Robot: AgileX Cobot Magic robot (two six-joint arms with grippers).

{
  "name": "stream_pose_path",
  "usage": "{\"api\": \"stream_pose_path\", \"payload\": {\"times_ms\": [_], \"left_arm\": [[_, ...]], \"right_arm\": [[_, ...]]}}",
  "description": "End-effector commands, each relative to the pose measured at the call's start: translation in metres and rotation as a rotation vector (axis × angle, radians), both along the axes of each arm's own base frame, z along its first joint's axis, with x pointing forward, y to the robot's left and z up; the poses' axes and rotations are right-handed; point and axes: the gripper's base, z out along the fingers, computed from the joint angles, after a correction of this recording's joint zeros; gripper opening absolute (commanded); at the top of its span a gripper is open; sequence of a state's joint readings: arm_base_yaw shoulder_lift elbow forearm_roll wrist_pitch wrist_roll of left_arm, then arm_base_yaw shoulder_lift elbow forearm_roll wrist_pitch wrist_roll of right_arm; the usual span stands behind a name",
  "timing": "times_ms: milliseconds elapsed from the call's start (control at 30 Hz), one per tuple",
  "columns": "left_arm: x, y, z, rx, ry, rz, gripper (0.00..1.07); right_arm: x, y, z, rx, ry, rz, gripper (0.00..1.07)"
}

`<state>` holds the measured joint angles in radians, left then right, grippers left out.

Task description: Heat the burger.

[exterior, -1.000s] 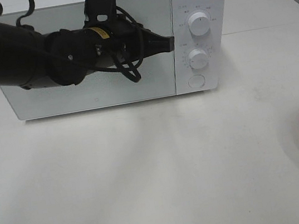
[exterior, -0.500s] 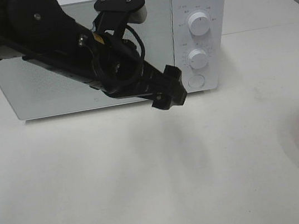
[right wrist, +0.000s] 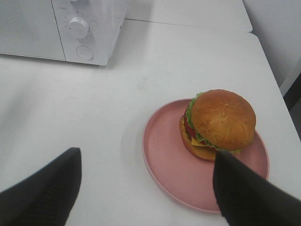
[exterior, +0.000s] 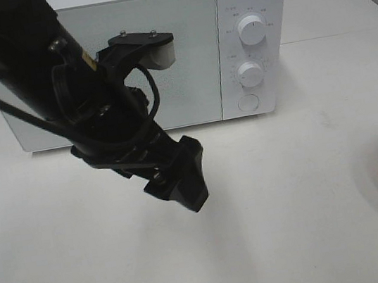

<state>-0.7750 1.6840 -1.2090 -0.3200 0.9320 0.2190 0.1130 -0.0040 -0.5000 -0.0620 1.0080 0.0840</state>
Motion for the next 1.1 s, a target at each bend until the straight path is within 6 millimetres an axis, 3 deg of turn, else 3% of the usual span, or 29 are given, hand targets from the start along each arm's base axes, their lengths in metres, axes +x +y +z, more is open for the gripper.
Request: {"api": "stream_pose_path", "payload": {"times_ms": [33, 167, 400, 467, 500, 533, 567, 633, 667, 733, 767, 833, 867, 933, 967, 1000, 1100], "left_arm": [[-0.005, 0.012, 0.01, 0.074, 0.018, 0.052, 0.98], [-0.006, 0.03, 0.021, 0.195, -0.03, 0.12, 0.98], [-0.003, 0.054, 0.04, 0.189, -0.028, 0.21, 0.98], [0.004, 0.078, 0.052, 0.155, -0.007, 0.27, 0.98], [0.004, 0.078, 0.052, 0.155, -0.007, 0.27, 0.98], [0.007, 0.094, 0.059, 0.138, 0.006, 0.307, 0.98], [0.007, 0.094, 0.059, 0.138, 0.006, 0.307, 0.98], [0.01, 0.12, 0.072, 0.112, 0.017, 0.383, 0.98], [0.01, 0.12, 0.072, 0.112, 0.017, 0.383, 0.98], [0.011, 0.151, 0.084, 0.096, 0.015, 0.477, 0.98], [0.011, 0.151, 0.084, 0.096, 0.015, 0.477, 0.98], [0.007, 0.18, 0.095, 0.084, -0.009, 0.566, 0.98], [0.007, 0.18, 0.095, 0.084, -0.009, 0.566, 0.98], [0.0, 0.206, 0.095, 0.081, -0.024, 0.648, 0.98], [0.0, 0.206, 0.095, 0.081, -0.024, 0.648, 0.98], [-0.009, 0.222, 0.091, 0.086, -0.019, 0.705, 0.98], [-0.027, 0.24, 0.083, 0.095, 0.0, 0.785, 0.98]], "right_arm": [[-0.003, 0.0, 0.0, -0.01, -0.037, 0.005, 0.75], [-0.003, 0.0, 0.0, -0.01, -0.037, 0.005, 0.75], [-0.003, 0.0, 0.0, -0.01, -0.037, 0.005, 0.75], [-0.003, 0.0, 0.0, -0.01, -0.037, 0.005, 0.75], [-0.003, 0.0, 0.0, -0.01, -0.037, 0.005, 0.75], [-0.003, 0.0, 0.0, -0.01, -0.037, 0.005, 0.75], [-0.003, 0.0, 0.0, -0.01, -0.037, 0.005, 0.75], [-0.003, 0.0, 0.0, -0.01, -0.037, 0.005, 0.75], [-0.003, 0.0, 0.0, -0.01, -0.037, 0.005, 0.75], [-0.003, 0.0, 0.0, -0.01, -0.037, 0.005, 0.75], [-0.003, 0.0, 0.0, -0.01, -0.037, 0.005, 0.75], [-0.003, 0.0, 0.0, -0.01, -0.037, 0.005, 0.75], [-0.003, 0.0, 0.0, -0.01, -0.037, 0.005, 0.75], [-0.003, 0.0, 0.0, -0.01, -0.037, 0.005, 0.75], [-0.003, 0.0, 0.0, -0.01, -0.037, 0.005, 0.75], [-0.003, 0.0, 0.0, -0.01, -0.037, 0.005, 0.75], [-0.003, 0.0, 0.0, -0.01, -0.037, 0.005, 0.75]]}}
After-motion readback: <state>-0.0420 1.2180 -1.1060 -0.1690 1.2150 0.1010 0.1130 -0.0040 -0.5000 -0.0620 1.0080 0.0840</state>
